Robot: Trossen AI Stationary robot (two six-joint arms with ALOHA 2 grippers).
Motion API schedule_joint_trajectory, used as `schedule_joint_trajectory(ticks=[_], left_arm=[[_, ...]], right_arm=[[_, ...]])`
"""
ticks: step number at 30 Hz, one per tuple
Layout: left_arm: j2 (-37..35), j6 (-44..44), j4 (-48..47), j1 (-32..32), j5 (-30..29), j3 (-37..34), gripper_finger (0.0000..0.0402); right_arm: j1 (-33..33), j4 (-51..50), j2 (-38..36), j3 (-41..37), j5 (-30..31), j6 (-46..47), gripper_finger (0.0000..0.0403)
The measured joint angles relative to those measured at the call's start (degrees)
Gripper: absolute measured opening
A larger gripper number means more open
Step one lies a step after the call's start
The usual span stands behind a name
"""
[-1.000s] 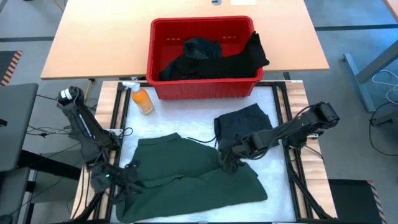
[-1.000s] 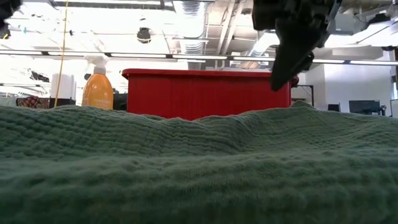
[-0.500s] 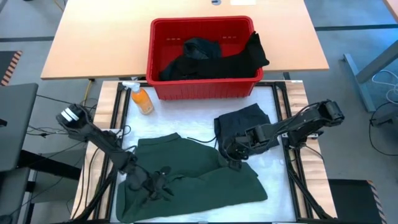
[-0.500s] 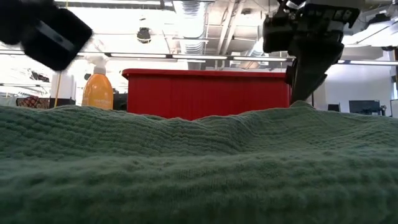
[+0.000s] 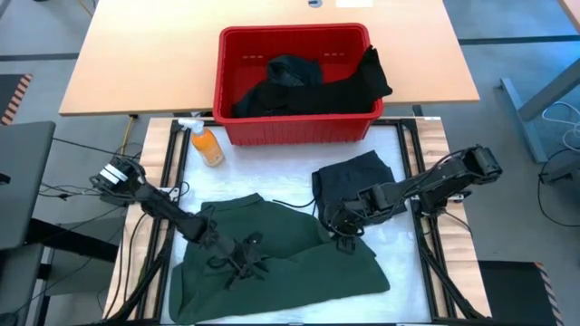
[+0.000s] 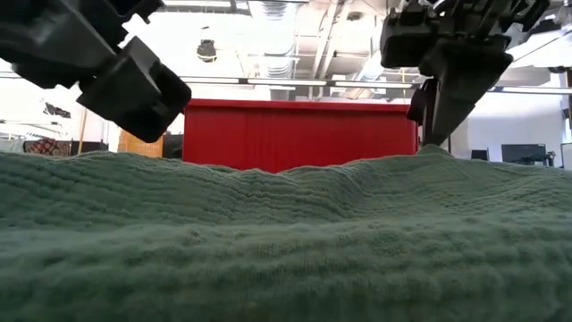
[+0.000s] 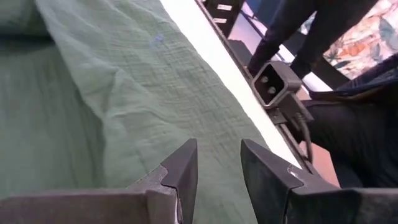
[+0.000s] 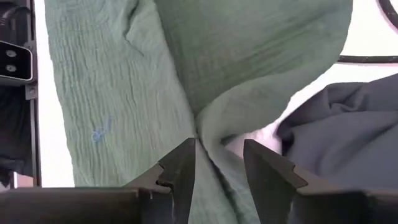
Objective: Fold laundry
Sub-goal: Fold the dark green shirt
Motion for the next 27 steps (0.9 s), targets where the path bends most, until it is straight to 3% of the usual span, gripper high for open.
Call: schedule_joint_trajectory(ticks=[14,17,22,27], left_arm=[[0.0,0.6,0.1,2.3,-0.1,0.0,0.011],[0.0,0.4,0.2,2.3,-0.1,0.0,0.011],[0.0,0.6,0.7,2.0,-0.5,0.0,0.011],[0.0,0.4,1.5,0.1,-2.6,0.0,0.011]], right_arm=[[0.3,1.9,4.9,0.1,-0.6,-5.0,0.0131],[0.3,1.9,4.3,0.1,-0.5,-7.4,0.0103],[-0.4,-0.1,2.8,0.1,-0.6,-7.6,0.0019],[-1.0,-9.3,2.8,0.1,-0.4,-0.8,0.0027]])
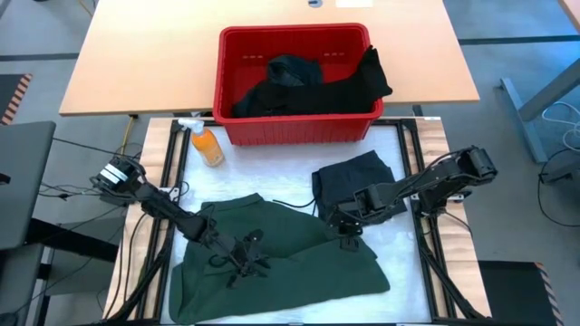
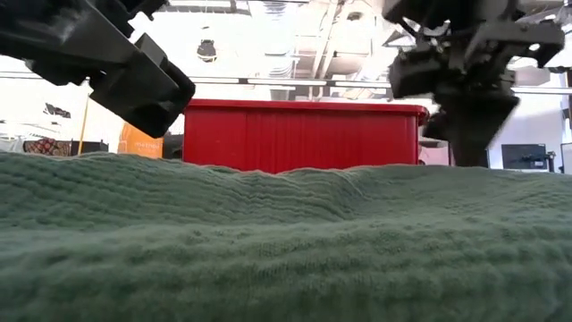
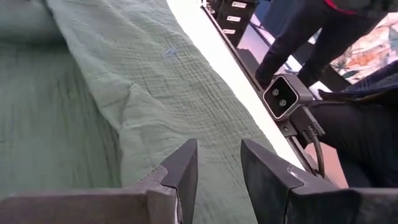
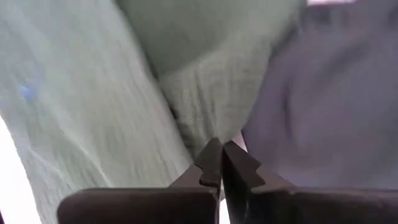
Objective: Fold laundry
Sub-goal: Fold the dark green shirt
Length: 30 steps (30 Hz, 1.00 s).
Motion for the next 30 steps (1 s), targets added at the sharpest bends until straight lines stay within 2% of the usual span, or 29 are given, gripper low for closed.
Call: schedule_joint_trajectory(ticks=[5,9,15,22,26,30], left_arm=[[0.0,-0.3,0.1,-2.1,-4.1,0.0,0.011],[0.0,-1.5,0.2,-3.1,-5.4,0.0,0.011],[0.0,-1.6,0.2,-3.8,-5.6,0.0,0.011],[0.0,-1.6,-0.4,-3.8,-8.1,0.0,0.011],[0.0,-1.6,-0.4,-3.8,-8.4,0.0,0.011],[0.0,-1.0,-1.0,-3.8,-8.4,0.0,0.011]], right_arm=[[-0.3,-6.4,0.0,0.0,0.4,5.7,0.0019],[-0.1,-9.1,0.0,0.5,3.5,8.0,0.0017],[-0.2,-16.3,0.0,5.3,9.0,9.2,0.002],[-0.2,-25.4,0.0,12.3,9.5,15.3,0.0028],[-0.2,-29.4,0.0,13.0,9.7,18.8,0.0033],[-0.4,-32.8,0.0,13.0,14.6,21.2,0.0035]])
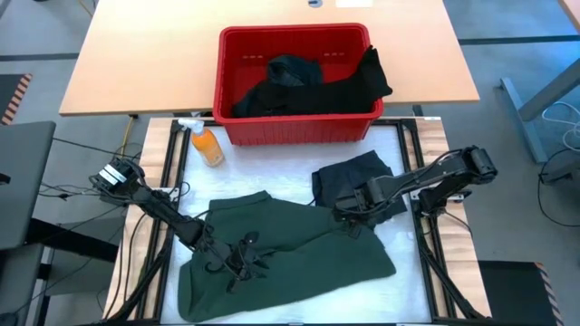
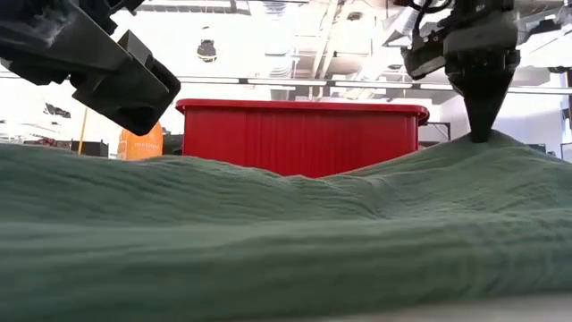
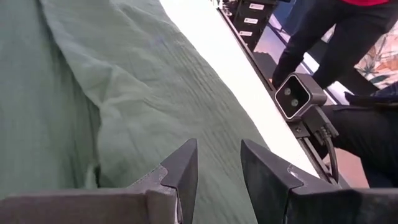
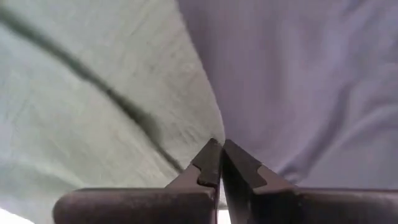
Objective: Fold laundry
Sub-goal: Fold the dark green shirt
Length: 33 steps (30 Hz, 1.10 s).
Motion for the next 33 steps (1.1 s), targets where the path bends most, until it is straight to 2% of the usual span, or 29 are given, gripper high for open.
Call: schedule_joint_trajectory(ticks=[5,13,18,23,29,33], left_arm=[[0.0,-0.5,-0.2,-0.1,0.0,0.0,0.011],[0.0,-0.6,-4.3,-0.8,-3.9,0.0,0.011],[0.0,-0.1,-5.4,0.3,-4.1,0.0,0.011],[0.0,-0.1,-6.5,0.9,-3.0,0.0,0.011],[-0.4,1.0,-10.0,1.1,-3.0,0.0,0.011],[-2.4,3.7,-10.7,3.5,-2.0,0.0,0.011]], right_arm=[[-1.4,-1.6,0.0,0.0,6.7,1.1,0.0036],[-2.3,-6.9,0.0,0.6,6.7,3.6,0.0036],[-1.6,-7.1,0.0,0.6,6.7,4.3,0.0043],[-2.2,-4.4,0.0,0.7,6.9,3.8,0.0092],[-4.0,-7.4,0.0,1.0,7.8,0.9,0.0172],[0.4,-7.5,-0.9,1.7,8.2,6.5,0.0195]])
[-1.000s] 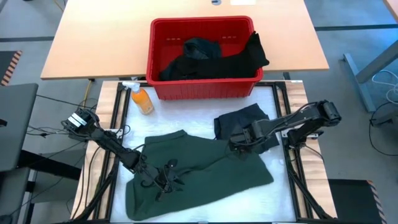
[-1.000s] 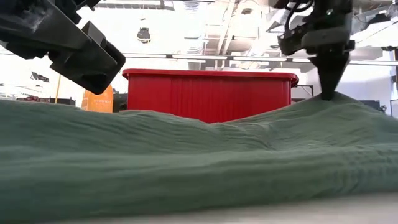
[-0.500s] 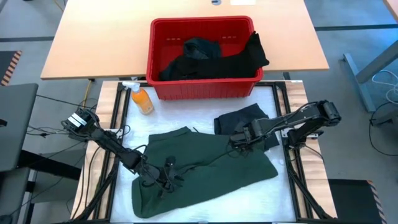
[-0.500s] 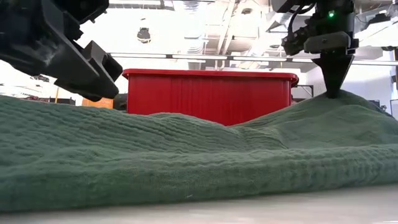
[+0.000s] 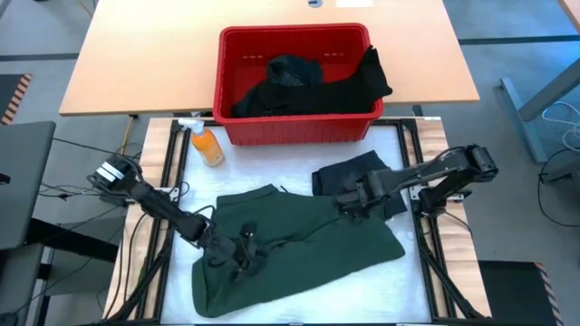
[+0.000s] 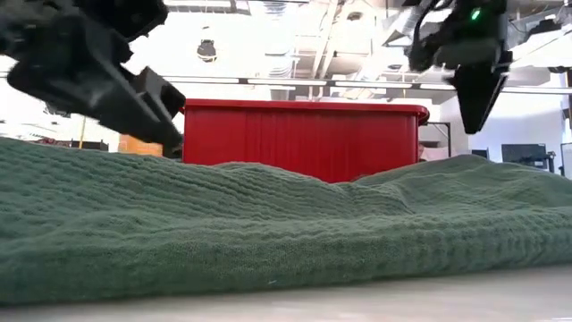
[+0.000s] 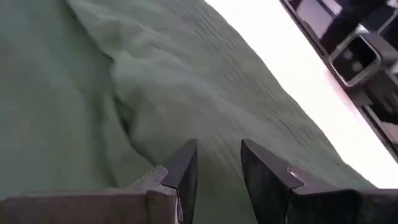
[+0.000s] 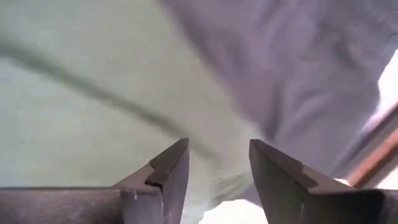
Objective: Fold laundry
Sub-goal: Fold the dark green shirt
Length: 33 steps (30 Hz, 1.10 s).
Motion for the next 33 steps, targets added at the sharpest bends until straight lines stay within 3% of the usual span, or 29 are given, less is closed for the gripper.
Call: schedule_joint_trajectory(ticks=[7,13,19,26,30,33], left_arm=[[0.6,0.0,-10.4,3.3,2.0,-0.3,0.011],[0.5,-1.3,-12.4,5.7,2.1,-2.7,0.011],[0.3,-7.1,-11.2,5.8,2.2,-6.7,0.011],[0.2,-12.9,-10.1,3.1,-1.0,-9.3,0.011],[0.3,-13.3,-10.4,1.9,-1.7,-9.4,0.011],[0.3,-13.7,-10.5,1.5,-1.7,-9.4,0.011]], right_arm=[[21.4,10.7,0.0,-4.3,3.1,19.8,0.0183],[30.8,30.1,0.1,-16.0,3.0,33.8,0.015],[35.3,41.8,0.1,-22.0,1.4,40.2,0.0112],[36.7,55.7,0.1,-22.0,-3.3,41.7,0.0073],[36.7,53.5,0.1,-19.9,-4.9,40.0,0.0059],[36.4,49.5,0.1,-18.4,0.4,35.8,0.005]])
